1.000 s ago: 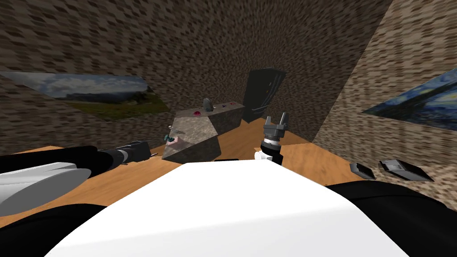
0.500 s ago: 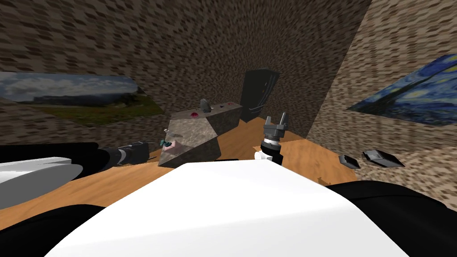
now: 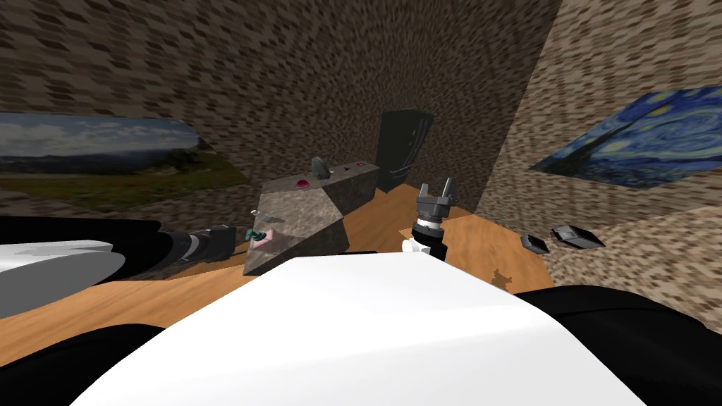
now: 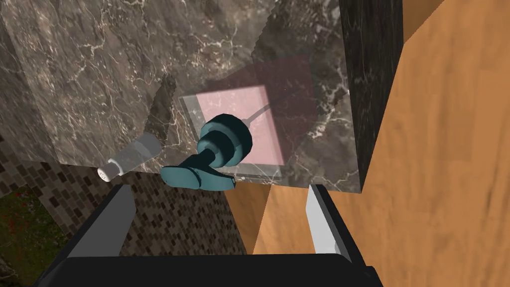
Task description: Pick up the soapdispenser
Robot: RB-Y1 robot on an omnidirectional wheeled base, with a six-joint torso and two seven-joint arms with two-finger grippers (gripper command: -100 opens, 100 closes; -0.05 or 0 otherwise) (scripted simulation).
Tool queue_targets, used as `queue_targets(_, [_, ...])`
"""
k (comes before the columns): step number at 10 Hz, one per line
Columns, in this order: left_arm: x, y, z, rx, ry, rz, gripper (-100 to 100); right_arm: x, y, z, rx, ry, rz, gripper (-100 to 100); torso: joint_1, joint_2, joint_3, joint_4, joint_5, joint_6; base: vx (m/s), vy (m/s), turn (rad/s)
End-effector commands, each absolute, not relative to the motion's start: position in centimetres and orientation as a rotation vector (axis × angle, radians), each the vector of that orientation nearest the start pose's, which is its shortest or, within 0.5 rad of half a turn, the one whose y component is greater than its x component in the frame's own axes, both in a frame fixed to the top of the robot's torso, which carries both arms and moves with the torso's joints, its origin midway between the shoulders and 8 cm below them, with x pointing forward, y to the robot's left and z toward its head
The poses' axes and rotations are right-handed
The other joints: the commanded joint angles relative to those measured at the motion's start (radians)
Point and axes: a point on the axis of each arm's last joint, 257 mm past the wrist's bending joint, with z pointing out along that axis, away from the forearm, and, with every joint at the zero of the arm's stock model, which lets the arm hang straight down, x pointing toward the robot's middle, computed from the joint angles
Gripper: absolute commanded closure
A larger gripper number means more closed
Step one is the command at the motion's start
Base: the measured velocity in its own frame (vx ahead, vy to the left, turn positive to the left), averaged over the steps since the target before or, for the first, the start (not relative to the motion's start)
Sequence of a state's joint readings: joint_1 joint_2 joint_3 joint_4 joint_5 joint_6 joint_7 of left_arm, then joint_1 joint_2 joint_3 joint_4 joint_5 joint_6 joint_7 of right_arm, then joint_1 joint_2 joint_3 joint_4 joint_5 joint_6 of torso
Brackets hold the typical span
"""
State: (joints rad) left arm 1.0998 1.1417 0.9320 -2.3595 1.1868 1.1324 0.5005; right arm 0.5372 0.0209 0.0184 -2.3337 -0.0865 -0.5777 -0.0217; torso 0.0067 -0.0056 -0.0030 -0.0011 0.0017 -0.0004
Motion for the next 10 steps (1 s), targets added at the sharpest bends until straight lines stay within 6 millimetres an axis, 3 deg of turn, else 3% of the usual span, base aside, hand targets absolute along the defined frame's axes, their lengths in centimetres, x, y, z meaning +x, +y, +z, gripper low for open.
queue_targets(1, [22.3, 51.0, -16.3, -2.17, 1.582, -0.312, -100, 31.5, -28.7, 5.0, 0.655, 0.463, 1.398, 0, 0.0, 0.0, 0.0, 0.0, 0.0, 0.0, 0.048, 0.074, -0.113])
queue_targets(2, [22.4, 51.0, -16.3, -2.165, 1.574, -0.321, -100, 31.5, -28.7, 5.0, 0.655, 0.463, 1.398, 0, 0.001, -0.001, 0.0, 0.0, 0.0, 0.0, 0.021, 0.037, -0.024])
queue_targets(3, [22.4, 51.0, -16.3, -2.166, 1.575, -0.318, 0, 31.5, -28.7, 5.0, 0.655, 0.463, 1.398, 0, -0.001, 0.001, 0.0, 0.0, 0.0, -0.001, 0.0, 0.0, 0.0])
queue_targets(4, [22.2, 51.8, -17.0, -2.171, 1.562, -0.317, -100, 31.5, -28.7, 5.0, 0.655, 0.463, 1.398, 0, -0.003, 0.002, 0.001, 0.001, -0.001, -0.001, 0.001, -0.011, -0.053])
queue_targets(7, [22.0, 52.4, -17.5, -2.175, 1.551, -0.315, -100, 31.5, -28.7, 5.0, 0.655, 0.463, 1.398, 0, -0.006, 0.002, 0.001, 0.001, -0.001, -0.001, 0.006, -0.021, -0.052])
queue_targets(8, [22.0, 52.4, -17.5, -2.174, 1.552, -0.315, 100, 31.5, -28.7, 5.0, 0.655, 0.463, 1.398, 0, -0.005, 0.003, 0.002, 0.001, -0.001, -0.001, 0.0, 0.0, 0.0])
queue_targets(10, [22.0, 52.4, -17.5, -2.173, 1.551, -0.316, 100, 31.5, -28.7, 5.0, 0.655, 0.463, 1.398, 0, -0.004, 0.002, 0.001, 0.0, -0.001, 0.0, 0.0, 0.0, 0.0])
